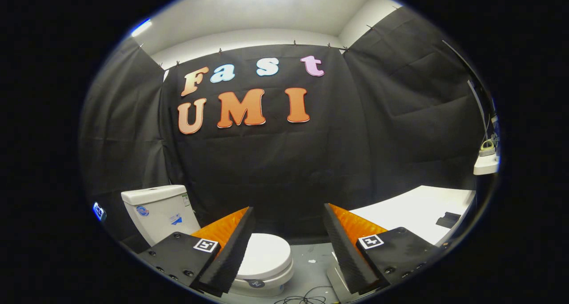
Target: Open the toilet lid.
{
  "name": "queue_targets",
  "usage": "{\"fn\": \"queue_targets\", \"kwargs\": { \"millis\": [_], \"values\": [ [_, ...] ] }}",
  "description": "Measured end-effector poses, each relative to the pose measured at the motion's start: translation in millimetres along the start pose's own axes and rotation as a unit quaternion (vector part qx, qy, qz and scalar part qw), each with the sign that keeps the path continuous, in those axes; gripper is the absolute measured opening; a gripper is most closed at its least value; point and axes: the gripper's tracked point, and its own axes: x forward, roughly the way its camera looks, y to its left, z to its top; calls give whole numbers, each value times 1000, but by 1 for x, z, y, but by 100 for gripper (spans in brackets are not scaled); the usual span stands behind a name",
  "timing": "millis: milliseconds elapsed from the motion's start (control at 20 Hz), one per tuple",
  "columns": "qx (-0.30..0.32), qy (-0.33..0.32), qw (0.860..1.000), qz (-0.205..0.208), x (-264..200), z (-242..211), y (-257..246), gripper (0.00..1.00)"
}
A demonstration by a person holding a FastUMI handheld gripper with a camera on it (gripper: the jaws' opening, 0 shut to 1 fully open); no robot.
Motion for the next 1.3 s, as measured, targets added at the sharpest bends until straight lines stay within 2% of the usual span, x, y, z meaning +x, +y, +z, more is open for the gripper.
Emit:
{"fn": "queue_targets", "kwargs": {
  "millis": [1300],
  "values": [
    [-2,2,1000,2,1,-2,1,99]
  ]
}}
